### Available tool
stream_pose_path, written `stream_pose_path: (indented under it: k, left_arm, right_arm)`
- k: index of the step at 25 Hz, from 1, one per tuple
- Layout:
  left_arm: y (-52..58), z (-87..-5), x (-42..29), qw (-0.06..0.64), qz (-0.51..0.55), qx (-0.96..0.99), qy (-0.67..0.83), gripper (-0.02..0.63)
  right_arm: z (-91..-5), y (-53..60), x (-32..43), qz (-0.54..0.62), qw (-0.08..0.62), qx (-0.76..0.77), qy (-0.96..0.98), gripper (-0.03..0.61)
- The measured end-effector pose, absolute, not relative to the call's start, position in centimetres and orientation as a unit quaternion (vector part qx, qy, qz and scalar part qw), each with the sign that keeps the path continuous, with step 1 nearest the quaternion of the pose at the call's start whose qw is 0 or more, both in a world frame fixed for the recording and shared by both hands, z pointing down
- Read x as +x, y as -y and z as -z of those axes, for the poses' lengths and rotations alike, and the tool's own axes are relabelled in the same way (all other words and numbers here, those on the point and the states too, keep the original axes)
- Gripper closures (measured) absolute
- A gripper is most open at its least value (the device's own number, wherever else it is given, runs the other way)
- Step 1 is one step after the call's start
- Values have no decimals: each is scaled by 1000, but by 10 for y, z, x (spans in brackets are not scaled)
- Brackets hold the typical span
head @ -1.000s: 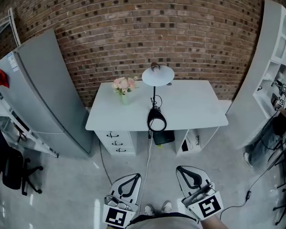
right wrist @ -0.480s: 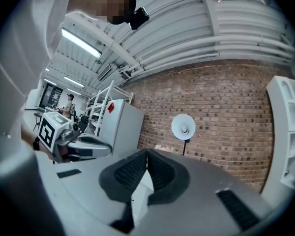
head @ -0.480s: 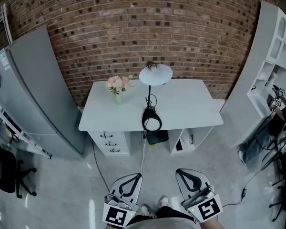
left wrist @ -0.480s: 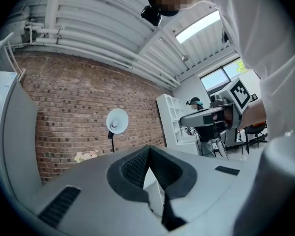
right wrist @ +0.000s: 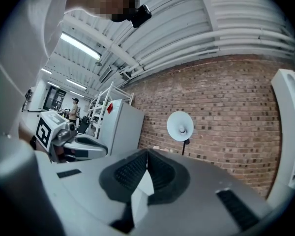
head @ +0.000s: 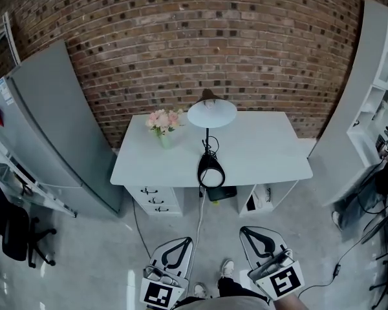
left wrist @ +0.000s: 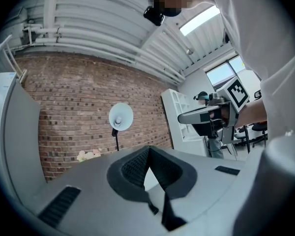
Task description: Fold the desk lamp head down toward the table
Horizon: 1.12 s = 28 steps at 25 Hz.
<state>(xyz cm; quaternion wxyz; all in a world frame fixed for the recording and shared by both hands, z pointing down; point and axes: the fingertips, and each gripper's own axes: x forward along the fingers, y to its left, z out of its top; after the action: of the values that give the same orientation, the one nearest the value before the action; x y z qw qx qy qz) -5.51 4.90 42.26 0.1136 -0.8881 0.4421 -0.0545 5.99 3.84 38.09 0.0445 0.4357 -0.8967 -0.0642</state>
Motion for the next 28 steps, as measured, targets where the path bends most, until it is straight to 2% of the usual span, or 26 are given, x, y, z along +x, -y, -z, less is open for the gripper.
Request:
stream_pose_path:
  k: [7,18,23,28]
  left_arm:
    - [0,-421,-37,99,46,-880,-463,606]
    - [55,-417,4,133,90,-868,-470,606]
    - [65,-418,14,129,98,-860,-485,606]
    - [68,-423,4,96,66,-852,-510,606]
  right_arm:
    - [-376,13,85,68,40,427,901,560]
    - [-374,72,116,83,36,390,916,560]
    - [-373,93,127,84,31,375,922,560]
    - [-368,105,119,90,34,367,925,560]
